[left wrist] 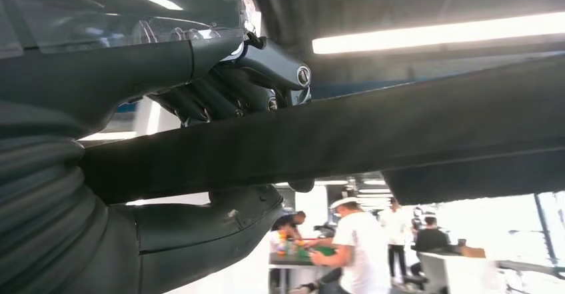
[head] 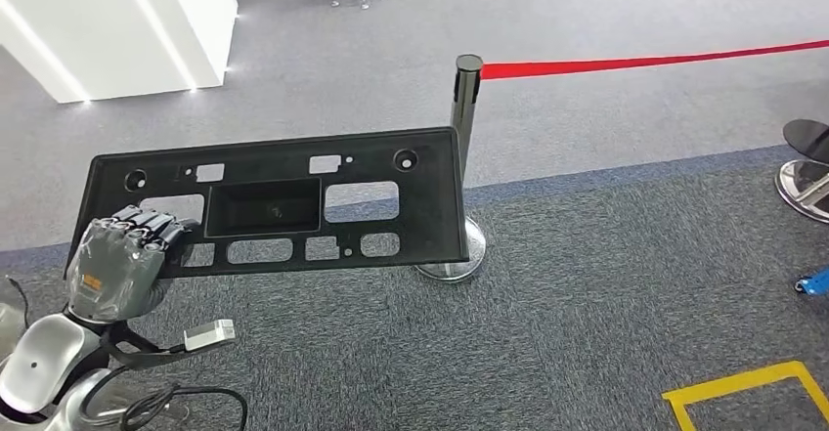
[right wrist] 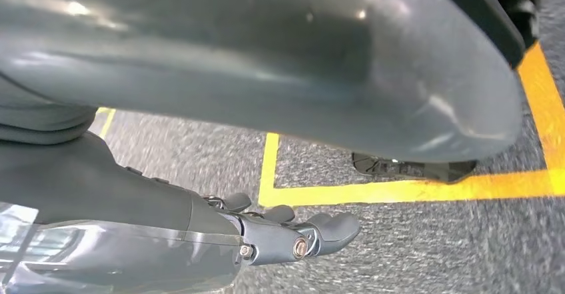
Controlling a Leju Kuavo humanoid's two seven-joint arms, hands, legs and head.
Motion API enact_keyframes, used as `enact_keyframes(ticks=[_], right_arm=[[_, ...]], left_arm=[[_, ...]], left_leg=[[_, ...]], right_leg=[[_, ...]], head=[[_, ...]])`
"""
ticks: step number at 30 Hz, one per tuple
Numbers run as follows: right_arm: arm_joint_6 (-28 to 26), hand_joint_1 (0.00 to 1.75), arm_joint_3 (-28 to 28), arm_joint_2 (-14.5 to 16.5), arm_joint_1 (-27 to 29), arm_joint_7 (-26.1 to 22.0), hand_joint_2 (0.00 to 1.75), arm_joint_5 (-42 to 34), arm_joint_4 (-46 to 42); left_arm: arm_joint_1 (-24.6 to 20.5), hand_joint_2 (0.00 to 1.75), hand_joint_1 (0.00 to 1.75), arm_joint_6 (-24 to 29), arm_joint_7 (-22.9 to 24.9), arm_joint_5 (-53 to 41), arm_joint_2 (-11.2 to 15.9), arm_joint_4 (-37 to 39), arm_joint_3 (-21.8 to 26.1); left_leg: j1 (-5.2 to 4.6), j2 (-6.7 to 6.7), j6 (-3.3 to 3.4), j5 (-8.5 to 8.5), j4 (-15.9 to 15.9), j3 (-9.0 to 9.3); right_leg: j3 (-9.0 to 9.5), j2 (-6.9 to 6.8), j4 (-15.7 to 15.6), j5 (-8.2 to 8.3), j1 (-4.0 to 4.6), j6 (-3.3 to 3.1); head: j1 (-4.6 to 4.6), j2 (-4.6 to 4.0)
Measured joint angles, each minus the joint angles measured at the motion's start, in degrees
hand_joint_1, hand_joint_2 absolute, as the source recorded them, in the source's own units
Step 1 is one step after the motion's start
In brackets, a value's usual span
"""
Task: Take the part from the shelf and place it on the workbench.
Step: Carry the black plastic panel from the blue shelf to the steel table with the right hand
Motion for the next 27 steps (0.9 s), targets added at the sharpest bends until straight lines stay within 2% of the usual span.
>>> enact_keyframes(ticks=[1,2,4,5,6,8,9,10,11,12,13,14,15,16,17,19,20,21,23,24,25,26,27], right_arm=[[0.0,0.0,0.0,0.0,0.0,0.2,0.0,0.2,0.0],[0.0,0.0,0.0,0.0,-0.1,0.5,0.0,0.3,0.0],[-0.2,0.0,0.0,0.1,-0.3,1.1,0.0,0.6,0.0],[-0.3,0.0,0.0,0.1,-0.3,1.3,0.0,0.7,0.0],[-0.5,0.0,0.0,0.2,-0.3,1.4,0.0,0.7,0.0],[-0.7,0.0,0.0,0.2,-0.1,1.5,0.0,0.7,0.0],[-0.8,0.0,0.0,0.3,-0.1,1.5,0.0,0.7,0.0],[-0.8,0.0,0.0,0.3,0.0,1.5,0.0,0.7,0.0],[-0.8,0.0,0.0,0.3,0.1,1.5,0.0,0.7,0.0],[-0.8,0.0,0.0,0.3,0.1,1.4,0.0,0.7,0.0],[-0.8,0.0,0.0,0.3,0.1,1.3,0.0,0.7,0.0],[-0.8,0.0,0.0,0.3,0.2,1.1,0.0,0.7,0.0],[-0.8,0.0,0.0,0.3,0.2,1.0,0.0,0.7,0.0],[-0.7,0.0,0.0,0.3,0.1,0.8,0.0,0.7,0.0],[-0.7,0.0,0.0,0.3,0.1,0.8,0.0,0.7,0.0],[-0.7,0.0,0.0,0.5,-0.2,0.7,0.0,0.7,0.0],[-0.8,0.0,0.0,0.6,-0.3,0.7,0.0,0.8,0.0],[-0.8,0.0,0.0,0.8,-0.3,0.7,0.0,0.8,0.0],[-0.9,0.0,0.0,0.9,-0.1,0.8,0.0,1.0,0.0],[-0.9,0.0,0.0,0.9,0.0,0.8,0.0,1.0,0.0],[-0.9,0.0,0.0,0.9,0.0,0.8,0.0,1.1,0.0],[-0.9,0.0,0.0,0.9,0.0,0.9,0.0,1.1,0.0],[-0.9,0.0,0.0,1.0,0.0,0.9,0.0,1.2,0.0]], left_arm=[[0.2,1.75,1.75,-0.2,0.1,0.3,0.1,-0.2,0.2],[0.6,1.75,1.75,-0.3,0.2,0.5,0.2,-0.5,0.4],[1.7,1.75,1.75,-0.3,0.3,0.5,0.4,-1.0,1.0],[2.2,1.75,1.75,-0.3,0.5,0.4,0.5,-1.3,1.4],[2.5,1.75,1.75,-0.2,0.7,0.1,0.6,-1.6,1.7],[3.1,1.75,1.75,-0.2,1.4,-0.4,0.5,-2.1,2.3],[3.4,1.75,1.75,-0.3,1.6,-0.6,0.4,-2.2,2.6],[3.7,1.75,1.75,-0.3,1.8,-0.8,0.3,-2.4,2.7],[4.0,1.75,1.75,-0.3,1.9,-0.9,0.2,-2.6,2.8],[4.2,1.75,1.75,-0.3,1.9,-1.1,0.2,-2.8,2.9],[4.4,1.75,1.75,-0.3,2.0,-1.3,0.0,-3.0,3.0],[4.5,1.75,1.75,-0.2,2.1,-1.9,-0.1,-3.2,3.0],[4.6,1.75,1.75,-0.1,2.2,-2.8,-0.3,-3.4,3.1],[4.6,1.75,1.75,0.1,2.4,-3.8,-0.5,-3.6,3.3],[4.6,1.75,1.75,0.3,2.5,-4.8,-0.7,-3.7,3.4],[4.9,1.75,1.75,0.7,2.8,-6.1,-1.0,-3.8,3.7],[5.0,1.75,1.75,1.1,3.0,-6.4,-1.1,-3.9,3.9],[5.0,1.75,1.75,1.4,3.2,-6.5,-1.3,-3.9,4.0],[4.7,1.75,1.75,1.8,3.5,-6.0,-1.7,-4.0,4.1],[4.6,1.75,1.75,1.9,3.6,-5.7,-1.8,-4.0,4.2],[4.6,1.75,1.75,1.9,3.6,-5.5,-2.0,-4.0,4.2],[4.7,1.75,1.75,1.9,3.7,-5.4,-2.2,-4.0,4.2],[4.7,1.75,1.75,1.9,3.7,-5.4,-2.3,-4.0,4.2]], left_leg=[[-0.29,0.77,0.24,0.36,-2.0,0.95],[-0.57,0.81,0.48,0.22,-2.6,1.15],[-0.54,-0.57,1.12,0.49,-3.1,1.19],[-0.41,-1.25,1.49,0.68,-3.5,1.31],[-0.25,-1.84,1.87,0.89,-3.8,1.45],[-0.14,-2.99,2.36,1.09,-4.1,1.53],[-0.19,-3.63,2.48,1.11,-4.0,1.49],[-0.24,-4.38,2.5,1.09,-4.0,1.48],[-0.27,-5.19,2.5,1.06,-3.9,1.49],[-0.28,-6.05,2.47,1.02,-3.8,1.5],[-0.27,-6.9,2.39,0.94,-3.6,1.52],[-0.21,-7.66,2.27,0.85,-3.4,1.5],[-0.24,-8.37,2.09,0.75,-3.2,1.41],[-0.21,-8.97,1.83,0.72,-3.1,1.26],[-0.16,-9.5,1.52,0.73,-3.0,1.11],[0.05,-10.42,0.76,0.85,-3.1,0.89],[0.12,-9.95,0.48,0.65,-2.7,0.69],[0.17,-8.65,0.25,-0.08,-1.5,0.11],[0.27,-5.09,-0.12,-3.15,4.1,-2.51],[0.39,-3.97,-0.35,-4.94,7.8,-4.3],[0.51,-3.51,-0.56,-6.11,10.9,-5.79],[0.61,-3.32,-0.7,-6.34,12.5,-6.48],[0.66,-3.17,-0.77,-5.6,12.0,-6.15]], right_leg=[[0.13,-0.56,0.0,-0.17,0.13,0.3],[0.22,-1.15,0.0,-0.27,0.21,0.6],[0.49,-1.96,-0.1,-0.54,0.16,1.16],[0.44,-1.24,0.4,-1.09,0.06,1.4],[-0.12,0.14,1.9,-2.17,-0.03,1.57],[-3.1,3.6,8.2,-5.54,-0.21,1.67],[-5.12,4.48,12.0,-7.04,-0.23,1.67],[-6.78,4.89,14.8,-7.68,-0.23,1.68],[-7.6,5.06,15.6,-7.1,-0.23,1.67],[-7.46,5.24,14.4,-5.49,-0.25,1.6],[-6.28,5.75,11.1,-3.06,-0.28,1.47],[-4.68,6.94,7.2,-0.98,-0.36,1.31],[-3.3,8.04,3.8,0.46,-0.39,1.24],[-2.38,8.81,1.5,1.22,-0.41,1.21],[-2.03,9.14,0.7,1.25,-0.35,1.2],[-1.84,7.95,0.3,1.47,-0.22,0.86],[-1.64,7.33,0.0,1.61,-0.21,0.52],[-1.43,6.61,-0.3,1.72,-0.25,0.12],[-1.16,5.19,-0.6,1.78,-0.23,-0.4],[-1.15,4.5,-0.6,1.71,-0.15,-0.54],[-1.16,3.8,-0.6,1.65,-0.07,-0.57],[-1.16,3.08,-0.5,1.56,0.0,-0.56],[-1.14,2.37,-0.5,1.45,0.05,-0.52]], head=[[0.0,0.0],[0.0,0.0],[-0.01,0.0],[0.0,0.0],[0.0,0.0],[0.02,0.0],[0.02,0.0],[0.02,0.0],[0.02,0.0],[0.02,0.0],[0.02,0.0],[0.01,0.0],[0.01,0.0],[0.0,0.0],[0.0,0.0],[0.0,0.0],[0.0,0.0],[-0.01,0.0],[-0.01,0.0],[-0.01,0.0],[-0.01,0.0],[-0.01,0.0],[-0.01,0.0]])
